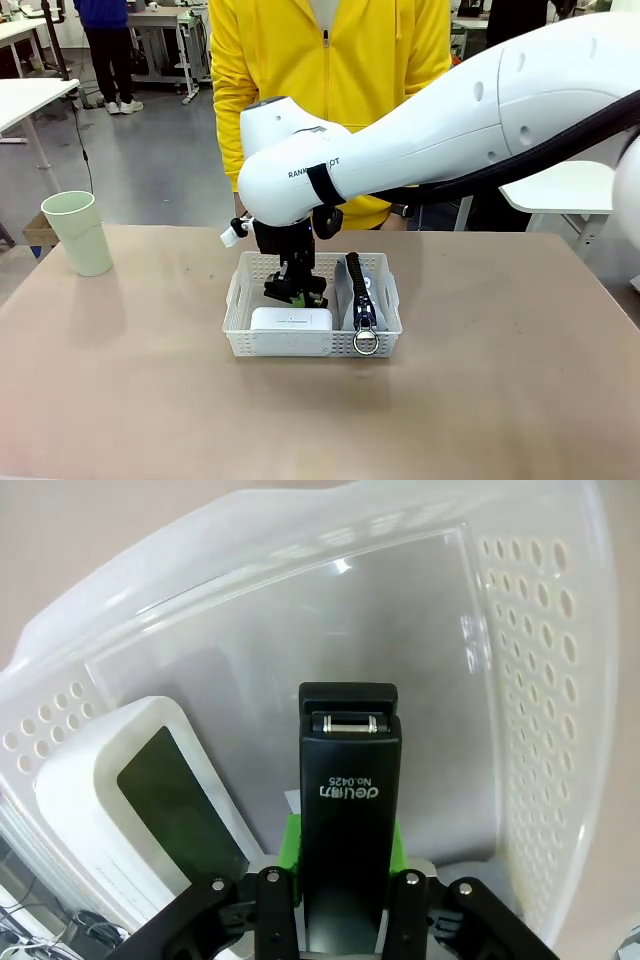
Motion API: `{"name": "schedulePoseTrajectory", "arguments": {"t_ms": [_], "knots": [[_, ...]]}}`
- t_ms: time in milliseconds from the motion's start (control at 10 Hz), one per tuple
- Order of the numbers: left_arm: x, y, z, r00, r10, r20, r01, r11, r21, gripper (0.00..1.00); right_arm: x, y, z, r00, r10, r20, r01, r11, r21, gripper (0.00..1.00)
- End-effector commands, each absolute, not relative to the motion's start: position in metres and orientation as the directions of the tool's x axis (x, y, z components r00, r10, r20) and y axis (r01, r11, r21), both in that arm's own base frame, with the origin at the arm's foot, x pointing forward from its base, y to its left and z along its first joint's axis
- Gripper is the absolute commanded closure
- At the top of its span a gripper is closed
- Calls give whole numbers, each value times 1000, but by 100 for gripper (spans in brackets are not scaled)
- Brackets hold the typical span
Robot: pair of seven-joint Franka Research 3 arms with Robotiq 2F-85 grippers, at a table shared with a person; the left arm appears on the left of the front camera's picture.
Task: Efficiently arrange items inside the basket to fit them all.
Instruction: Pick up the Stapler and place it inside the Organizing basket.
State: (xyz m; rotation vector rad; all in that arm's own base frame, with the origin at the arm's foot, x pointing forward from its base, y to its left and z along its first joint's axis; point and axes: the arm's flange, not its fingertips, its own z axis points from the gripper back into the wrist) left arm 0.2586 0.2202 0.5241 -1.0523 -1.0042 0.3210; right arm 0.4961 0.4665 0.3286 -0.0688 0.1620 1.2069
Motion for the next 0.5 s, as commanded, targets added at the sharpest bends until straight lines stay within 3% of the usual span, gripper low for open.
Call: {"name": "schedulePoseTrajectory", "arguments": {"t_ms": [0, 100, 200, 300, 400], "knots": [[257, 217, 521, 521, 654, 549, 253, 496, -830, 0, 498, 468, 336, 327, 929, -174, -938, 341, 56, 63], [257, 217, 521, 521, 654, 549, 253, 496, -830, 0, 498, 469, 332, 328, 927, -180, -938, 342, 56, 63], [257, 217, 521, 521, 654, 549, 253, 496, -830, 0, 499, 468, 330, 336, 925, -177, -935, 350, 59, 57], [257, 217, 521, 521, 654, 549, 253, 496, -830, 0, 498, 467, 331, 337, 924, -180, -936, 350, 46, 4], [257, 217, 521, 521, 654, 549, 253, 496, -830, 0, 498, 467, 331, 344, 922, -179, -934, 355, 35, 0]]}}
